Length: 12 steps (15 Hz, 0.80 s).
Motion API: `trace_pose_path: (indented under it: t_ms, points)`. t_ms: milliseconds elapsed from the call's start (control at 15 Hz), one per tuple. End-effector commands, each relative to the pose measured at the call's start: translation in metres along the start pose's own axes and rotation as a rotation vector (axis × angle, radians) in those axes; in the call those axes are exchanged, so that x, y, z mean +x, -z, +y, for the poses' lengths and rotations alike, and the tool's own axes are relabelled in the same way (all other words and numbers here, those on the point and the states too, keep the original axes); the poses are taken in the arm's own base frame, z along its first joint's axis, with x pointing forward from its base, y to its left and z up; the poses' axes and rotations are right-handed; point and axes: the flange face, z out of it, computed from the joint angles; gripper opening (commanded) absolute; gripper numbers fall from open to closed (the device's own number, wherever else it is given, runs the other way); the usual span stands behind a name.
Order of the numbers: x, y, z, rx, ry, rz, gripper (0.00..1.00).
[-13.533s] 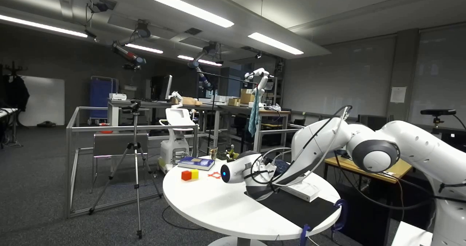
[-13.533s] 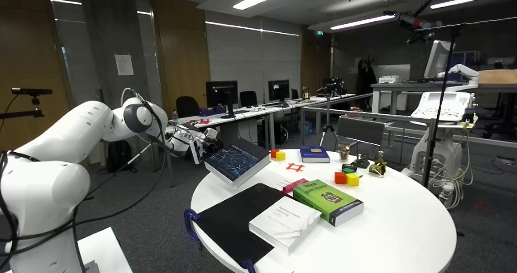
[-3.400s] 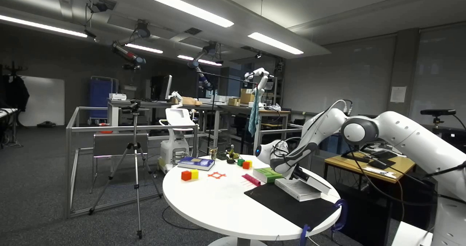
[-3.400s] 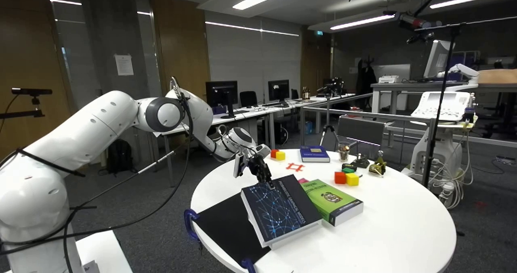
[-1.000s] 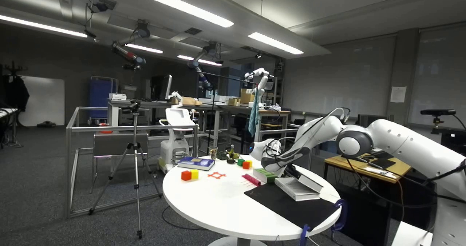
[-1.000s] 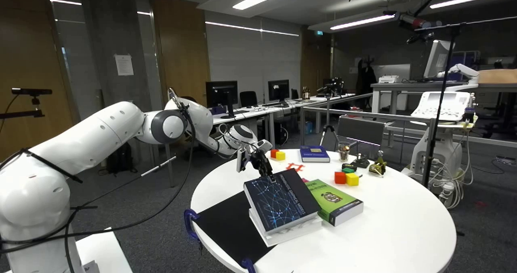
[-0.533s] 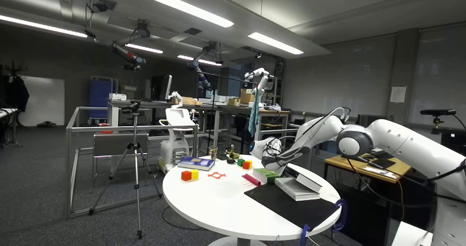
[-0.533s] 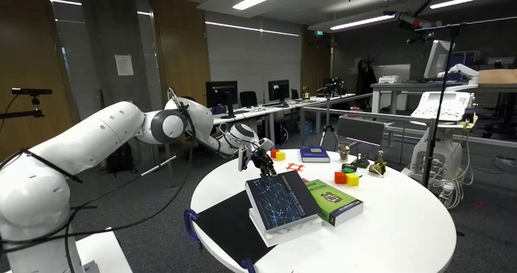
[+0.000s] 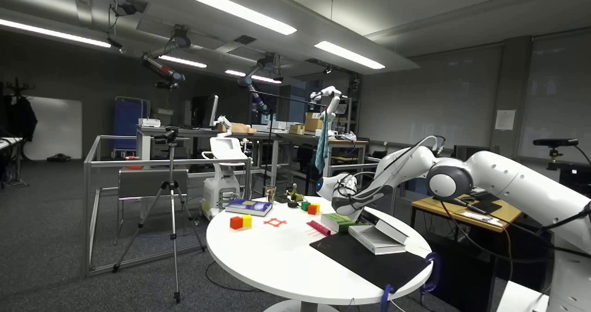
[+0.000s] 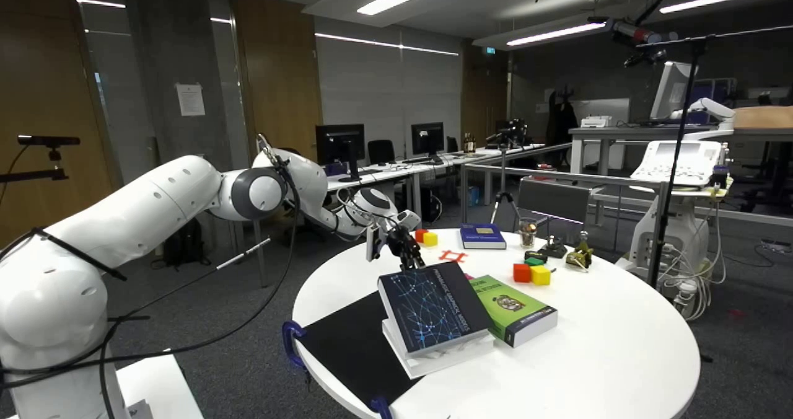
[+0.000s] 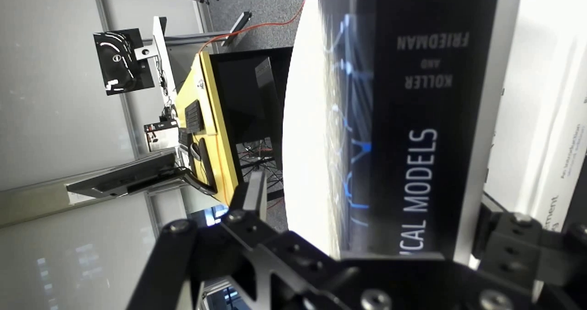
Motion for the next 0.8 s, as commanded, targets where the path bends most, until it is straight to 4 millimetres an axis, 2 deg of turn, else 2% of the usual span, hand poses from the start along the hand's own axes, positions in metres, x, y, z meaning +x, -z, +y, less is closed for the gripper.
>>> trace_pose_path:
  t_ms: [0,333,733]
  points:
    - [0.011,0.010,0.038,0.027,0.006,0.002,1.00]
    - [0.018,0.004,0.044,0.103,0.016,0.013,1.00]
    - [0.029,0.012,0.049,0.259,0.090,0.071,1.00]
